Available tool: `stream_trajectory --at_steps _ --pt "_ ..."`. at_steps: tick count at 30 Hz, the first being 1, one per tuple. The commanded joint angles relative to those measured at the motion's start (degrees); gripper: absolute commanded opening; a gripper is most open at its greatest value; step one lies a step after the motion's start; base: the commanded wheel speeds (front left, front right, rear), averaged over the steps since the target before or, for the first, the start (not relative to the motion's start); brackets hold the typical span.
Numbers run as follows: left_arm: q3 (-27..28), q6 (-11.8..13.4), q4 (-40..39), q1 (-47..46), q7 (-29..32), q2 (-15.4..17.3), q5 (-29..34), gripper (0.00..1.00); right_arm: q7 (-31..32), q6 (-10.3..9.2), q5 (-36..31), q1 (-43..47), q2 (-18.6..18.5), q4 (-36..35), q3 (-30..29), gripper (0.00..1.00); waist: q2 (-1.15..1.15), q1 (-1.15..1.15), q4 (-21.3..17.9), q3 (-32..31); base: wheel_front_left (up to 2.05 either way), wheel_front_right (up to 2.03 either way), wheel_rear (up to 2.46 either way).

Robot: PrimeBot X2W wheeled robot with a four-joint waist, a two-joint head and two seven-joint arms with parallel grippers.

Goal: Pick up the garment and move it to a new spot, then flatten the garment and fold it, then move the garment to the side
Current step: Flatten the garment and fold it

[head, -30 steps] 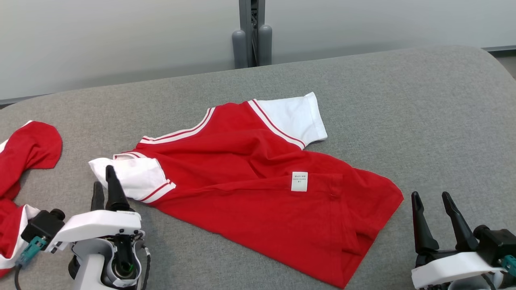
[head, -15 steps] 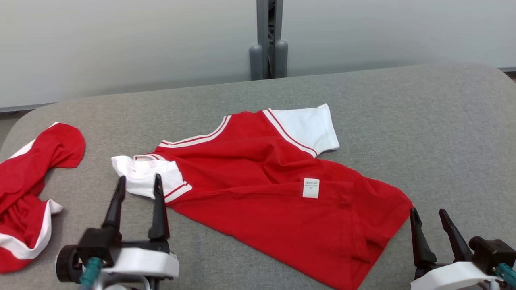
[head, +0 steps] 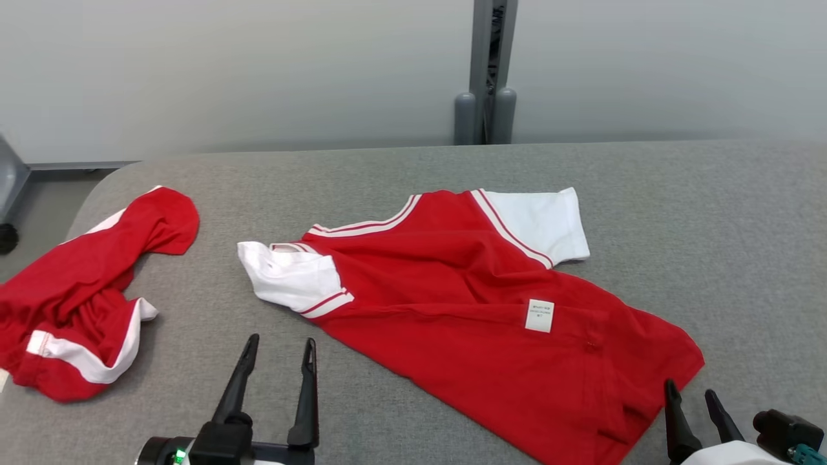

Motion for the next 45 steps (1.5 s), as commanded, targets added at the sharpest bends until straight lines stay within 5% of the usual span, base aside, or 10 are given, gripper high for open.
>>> stream_trajectory --at_steps 1,3,6,7,8,9,14,27,37,45 --pt "-0.67 0.25 0.3 0.13 -0.08 0.23 -0.16 1.0 -0.03 -0.01 0.42 -1.07 -0.5 1.95 -0.57 1.0 0.0 0.0 1.17 -0.33 0.0 0.0 0.0" --pt "-1.61 0.43 0.46 0.08 -0.08 0.25 -0.37 1.0 -0.02 -0.01 1.03 -2.01 -0.49 4.75 -0.96 1.0 0.0 0.0 2.04 -0.44 0.0 0.0 0.0" --pt "-2.41 0.7 0.5 -0.44 -0.08 0.25 -0.65 1.0 -0.03 -0.01 1.62 -3.4 -0.45 8.33 -0.53 0.48 0.0 0.0 3.29 -0.3 0.0 0.0 0.0" --pt "-2.5 0.76 0.53 -0.7 -0.08 0.25 -0.64 1.0 -0.04 -0.01 2.22 -3.8 -0.47 9.27 -0.2 0.42 0.0 0.0 3.66 -0.21 0.0 0.0 0.0" --pt "-2.53 0.8 0.47 -0.89 -0.08 0.24 -0.72 1.0 -0.03 -0.01 2.97 -4.12 -0.49 10.36 0.15 0.09 0.0 0.0 3.97 -0.13 0.0 0.0 0.0" --pt "-2.54 0.88 0.4 -1.0 -0.08 0.23 -0.76 1.0 -0.04 -0.01 3.68 -4.5 -0.49 11.16 0.63 0.0 0.0 0.0 4.19 -0.06 0.0 0.0 0.0" --pt "-2.3 1.06 -0.11 -1.14 -0.08 0.23 -0.85 1.0 -0.03 -0.01 1.94 -5.86 -0.53 11.46 -0.65 0.0 0.0 0.0 4.73 0.45 0.0 0.0 0.0" --pt "-2.87 0.98 -0.98 -3.11 -0.08 0.23 -0.41 1.0 -0.03 -0.01 -17.75 -9.71 -0.64 1.2 -15.51 0.0 0.0 0.0 4.35 4.6 0.0 0.0 0.0" --pt "-2.55 -0.21 -0.77 -6.75 -0.08 0.22 1.12 1.0 -0.03 -0.01 -26.23 -21.15 -7.17 0.97 -23.08 0.0 0.0 0.0 5.12 10.29 0.0 0.0 0.0" --pt "-3.18 -0.98 -0.99 -9.43 -0.08 0.22 2.08 1.0 -0.03 -0.02 -30.52 -31.58 -11.68 9.38 -25.69 0.0 0.0 0.0 6.19 14.11 0.0 0.0 0.0"
